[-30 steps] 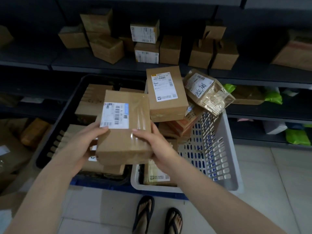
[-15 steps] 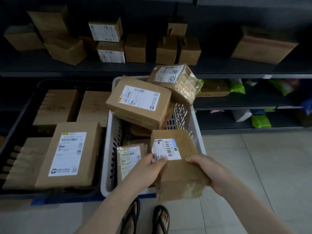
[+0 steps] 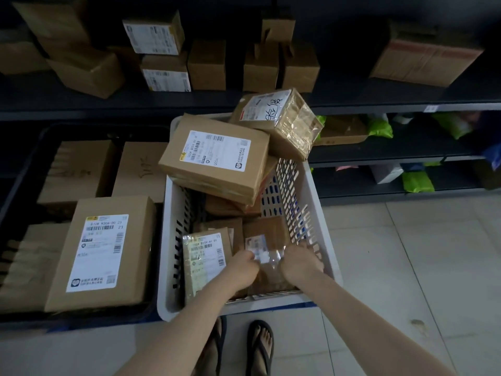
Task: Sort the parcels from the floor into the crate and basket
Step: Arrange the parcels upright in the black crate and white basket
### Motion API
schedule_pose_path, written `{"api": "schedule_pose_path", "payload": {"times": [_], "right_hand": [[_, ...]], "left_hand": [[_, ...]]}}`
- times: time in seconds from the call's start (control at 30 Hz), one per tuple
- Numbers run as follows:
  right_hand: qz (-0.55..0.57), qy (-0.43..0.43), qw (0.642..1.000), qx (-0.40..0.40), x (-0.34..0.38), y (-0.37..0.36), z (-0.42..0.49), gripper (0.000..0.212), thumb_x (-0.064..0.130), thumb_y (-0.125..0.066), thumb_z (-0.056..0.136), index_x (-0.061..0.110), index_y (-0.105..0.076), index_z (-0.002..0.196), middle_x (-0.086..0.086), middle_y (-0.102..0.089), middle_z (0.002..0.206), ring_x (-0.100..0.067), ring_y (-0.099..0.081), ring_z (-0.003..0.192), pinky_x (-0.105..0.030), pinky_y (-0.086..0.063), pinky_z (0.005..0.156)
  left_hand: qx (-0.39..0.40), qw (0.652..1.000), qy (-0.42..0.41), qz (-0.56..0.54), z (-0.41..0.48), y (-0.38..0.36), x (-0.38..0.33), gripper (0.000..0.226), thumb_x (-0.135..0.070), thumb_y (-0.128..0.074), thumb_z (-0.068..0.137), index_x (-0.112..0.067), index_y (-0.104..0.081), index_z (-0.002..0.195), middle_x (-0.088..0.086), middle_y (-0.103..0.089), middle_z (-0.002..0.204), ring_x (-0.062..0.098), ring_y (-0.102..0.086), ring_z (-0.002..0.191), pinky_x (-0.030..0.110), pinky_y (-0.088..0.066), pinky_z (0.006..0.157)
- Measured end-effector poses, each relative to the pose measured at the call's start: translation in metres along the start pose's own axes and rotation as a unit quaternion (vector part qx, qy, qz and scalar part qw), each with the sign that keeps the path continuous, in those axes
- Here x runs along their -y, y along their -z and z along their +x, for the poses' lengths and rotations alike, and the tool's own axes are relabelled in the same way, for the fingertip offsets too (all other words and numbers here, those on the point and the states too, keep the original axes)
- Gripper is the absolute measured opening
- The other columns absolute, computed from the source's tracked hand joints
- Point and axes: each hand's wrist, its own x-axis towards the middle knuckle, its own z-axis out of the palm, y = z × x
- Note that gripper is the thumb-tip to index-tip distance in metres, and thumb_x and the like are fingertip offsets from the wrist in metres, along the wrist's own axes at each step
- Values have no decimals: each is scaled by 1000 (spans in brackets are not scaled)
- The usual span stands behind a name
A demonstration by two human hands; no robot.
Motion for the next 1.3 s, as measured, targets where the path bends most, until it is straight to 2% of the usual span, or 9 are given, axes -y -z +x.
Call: {"api": "schedule_pose_path", "payload": {"times": [0.2,0.33,0.47,0.6,0.7,0.93,1.07,1.17,1.3], "right_hand": [[-56,116,990,50,7,-10,31,57,17,-41,95,15,-25,149,-19,-27,154,-34,-34,138,-43,-38,108],[-147,88,976,131,1,-32,51,68,28,-42,96,23,-4,153,-14,4,161,-36,-13,145,-45,-26,115],[-144,-7,965,221,0,-45,67,83,47,-49,90,26,1,153,-7,-10,161,-31,-33,138,-40,-34,110],[-139,38,973,182,8,-34,64,47,35,-50,90,12,-52,132,-9,-56,132,-22,-57,112,-30,-47,94],[-78,54,987,133,7,-28,56,44,27,-49,94,12,-47,135,-10,-54,136,-22,-55,117,-28,-44,95],[-4,104,990,99,19,-4,27,59,35,-45,98,8,-30,148,-11,-32,154,-26,-36,137,-29,-32,108],[128,77,989,2,11,24,7,40,25,-49,96,6,-51,131,-15,-61,122,-23,-61,102,-35,-51,90],[370,43,926,-66,4,48,-15,25,21,-48,97,6,-60,114,-12,-68,93,-21,-64,74,-40,-57,75],[602,96,783,122,-4,75,-59,56,60,-56,82,23,-51,124,-10,-64,111,-29,-64,103,-44,-56,81]], "left_hand": [[-334,926,-130,-118,-83,83,7,25,-14,-54,93,-20,-59,116,-8,-63,109,6,-59,98,23,-47,84],[-550,828,-4,110,-111,145,56,77,-39,-72,77,-17,-34,140,18,-32,144,36,-32,131,51,-35,101],[-390,888,203,133,-105,171,118,132,-80,-64,54,-33,13,149,22,17,156,40,14,144,64,-3,112],[-318,921,208,79,-94,164,135,145,-84,-66,45,-30,22,147,19,20,156,38,18,144,66,-5,111],[-338,913,189,129,-84,151,127,148,-92,-56,43,-21,24,146,19,26,154,38,18,143,67,-8,110],[-361,893,213,164,-84,154,97,134,-84,-59,53,-24,12,149,28,-6,153,45,-14,139,62,-22,107],[-372,908,172,92,-133,165,57,122,-84,-60,54,-38,2,149,22,-24,145,45,-26,131,59,-27,107],[-305,944,99,79,-166,140,11,128,-94,-54,36,-50,-1,144,13,-31,141,38,-30,130,55,-31,106],[-196,968,31,151,-137,58,-32,128,-90,-54,46,-46,17,143,7,-13,141,35,-15,134,51,-24,109]]}}
